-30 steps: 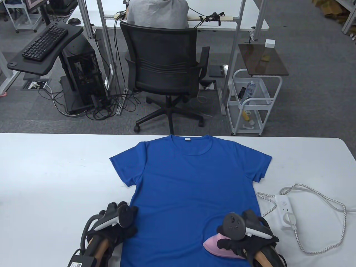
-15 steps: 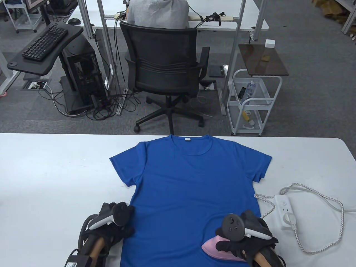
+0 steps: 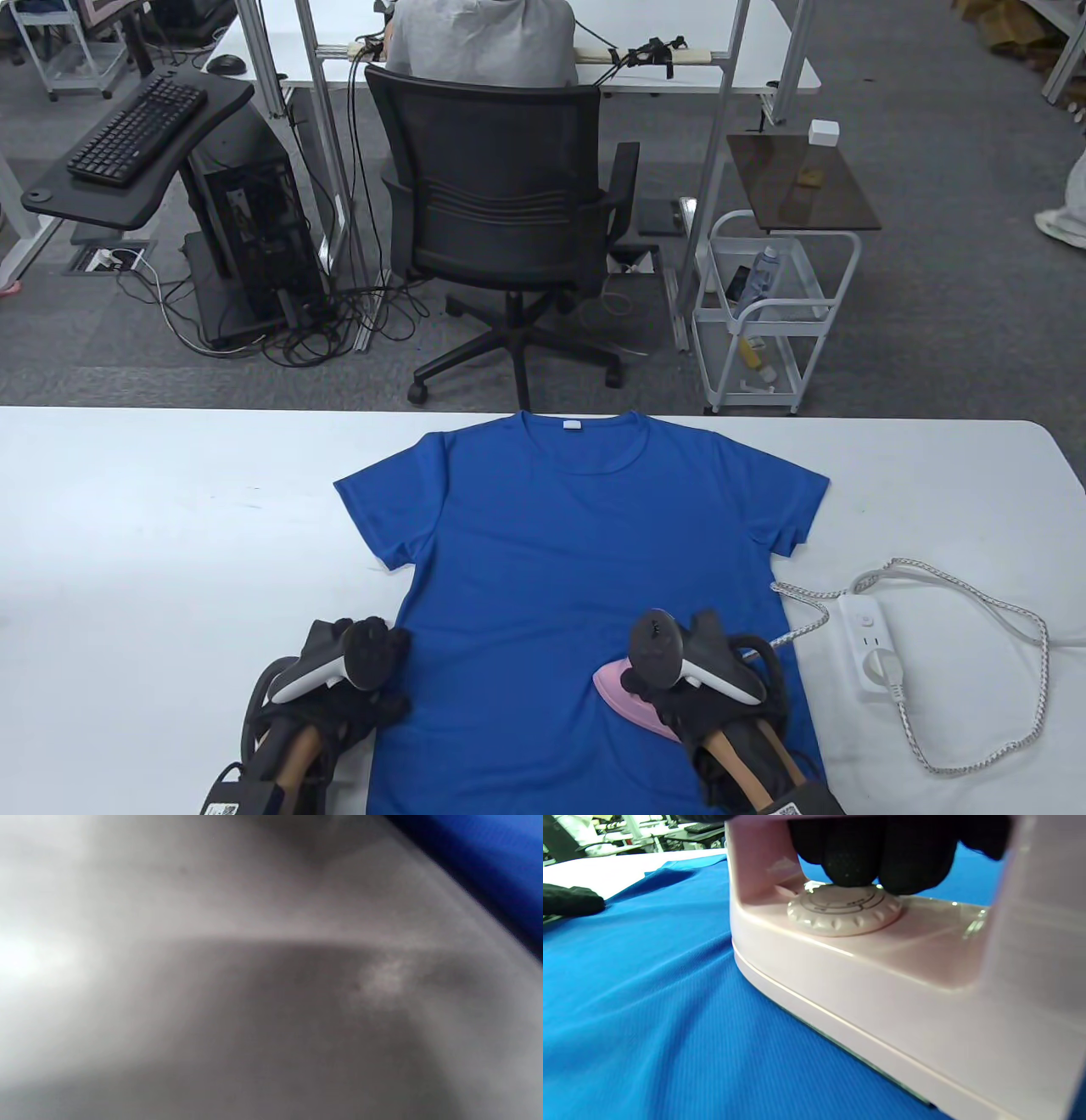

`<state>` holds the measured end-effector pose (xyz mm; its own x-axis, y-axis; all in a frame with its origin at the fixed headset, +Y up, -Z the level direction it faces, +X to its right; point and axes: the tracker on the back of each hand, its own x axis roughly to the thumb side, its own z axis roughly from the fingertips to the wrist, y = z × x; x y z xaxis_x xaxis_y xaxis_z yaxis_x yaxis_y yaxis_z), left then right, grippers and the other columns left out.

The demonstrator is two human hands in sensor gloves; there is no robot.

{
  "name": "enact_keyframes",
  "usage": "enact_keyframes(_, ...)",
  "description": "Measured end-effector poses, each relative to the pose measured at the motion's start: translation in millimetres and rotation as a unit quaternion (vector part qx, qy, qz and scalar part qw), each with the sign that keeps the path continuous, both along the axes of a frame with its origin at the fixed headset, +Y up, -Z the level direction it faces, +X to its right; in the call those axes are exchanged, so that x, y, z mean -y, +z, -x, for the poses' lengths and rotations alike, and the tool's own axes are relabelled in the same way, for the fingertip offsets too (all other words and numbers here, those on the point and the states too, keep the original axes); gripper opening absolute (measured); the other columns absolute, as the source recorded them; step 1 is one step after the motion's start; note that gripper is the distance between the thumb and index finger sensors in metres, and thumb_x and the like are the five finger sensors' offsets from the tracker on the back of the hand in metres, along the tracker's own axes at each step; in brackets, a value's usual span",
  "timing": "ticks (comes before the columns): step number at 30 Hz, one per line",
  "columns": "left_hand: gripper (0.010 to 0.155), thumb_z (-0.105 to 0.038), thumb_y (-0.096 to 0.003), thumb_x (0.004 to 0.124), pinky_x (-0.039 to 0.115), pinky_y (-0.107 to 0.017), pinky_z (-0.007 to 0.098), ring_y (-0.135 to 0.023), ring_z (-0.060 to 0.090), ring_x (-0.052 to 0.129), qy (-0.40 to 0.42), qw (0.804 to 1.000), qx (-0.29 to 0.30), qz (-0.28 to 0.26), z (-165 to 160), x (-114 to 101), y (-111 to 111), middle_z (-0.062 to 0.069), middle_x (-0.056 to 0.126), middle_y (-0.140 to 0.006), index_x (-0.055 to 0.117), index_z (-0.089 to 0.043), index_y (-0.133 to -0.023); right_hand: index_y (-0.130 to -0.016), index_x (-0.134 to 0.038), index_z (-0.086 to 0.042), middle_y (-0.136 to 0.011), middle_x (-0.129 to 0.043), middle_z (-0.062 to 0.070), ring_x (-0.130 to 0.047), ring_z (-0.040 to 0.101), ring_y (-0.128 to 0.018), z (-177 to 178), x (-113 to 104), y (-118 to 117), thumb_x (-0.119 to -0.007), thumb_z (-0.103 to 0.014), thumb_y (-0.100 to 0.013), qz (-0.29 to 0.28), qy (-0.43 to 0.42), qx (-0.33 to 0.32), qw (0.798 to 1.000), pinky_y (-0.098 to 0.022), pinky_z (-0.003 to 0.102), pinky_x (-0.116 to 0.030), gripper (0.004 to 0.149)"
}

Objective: Iron t-shirt with electric iron on table

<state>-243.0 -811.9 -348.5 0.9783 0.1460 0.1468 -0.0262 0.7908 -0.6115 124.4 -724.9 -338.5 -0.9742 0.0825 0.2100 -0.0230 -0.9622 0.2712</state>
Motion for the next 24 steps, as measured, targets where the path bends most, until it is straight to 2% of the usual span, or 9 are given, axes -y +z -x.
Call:
enact_keyframes(11, 0.081, -0.057, -0.045, 0.054, 0.017, -0.074, 0.061, -0.105, 0.037, 0.001, -0.002, 1.0, 0.003, -0.003, 0.2, 0.1, 0.2, -0.002, -0.001, -0.113, 0.007, -0.037, -0.107, -0.099, -0.069, -0.007, -0.08, -0.086, 0.018, -0.091, 0.042, -0.061, 0.9, 2.3, -1.1, -0.061, -0.045, -0.042, -0.012, -0.015, -0.01, 1.0, -0.048, 0.058, -0.076, 0.069)
enact_keyframes(24, 0.08, -0.057, -0.0449, 0.053, 0.018, -0.074, 0.061, -0.106, 0.037, 0.002, -0.005, 1.0, 0.005, -0.006, -0.1, 0.2, 0.6, -0.002, -0.001, -0.113, 0.007, -0.037, -0.107, -0.098, -0.071, -0.011, -0.082, -0.086, 0.016, -0.091, 0.041, -0.063, 6.8, -2.5, 30.8, -0.064, -0.046, -0.041, 0.058, -0.025, -0.127, 0.99, -0.05, 0.057, -0.076, 0.068)
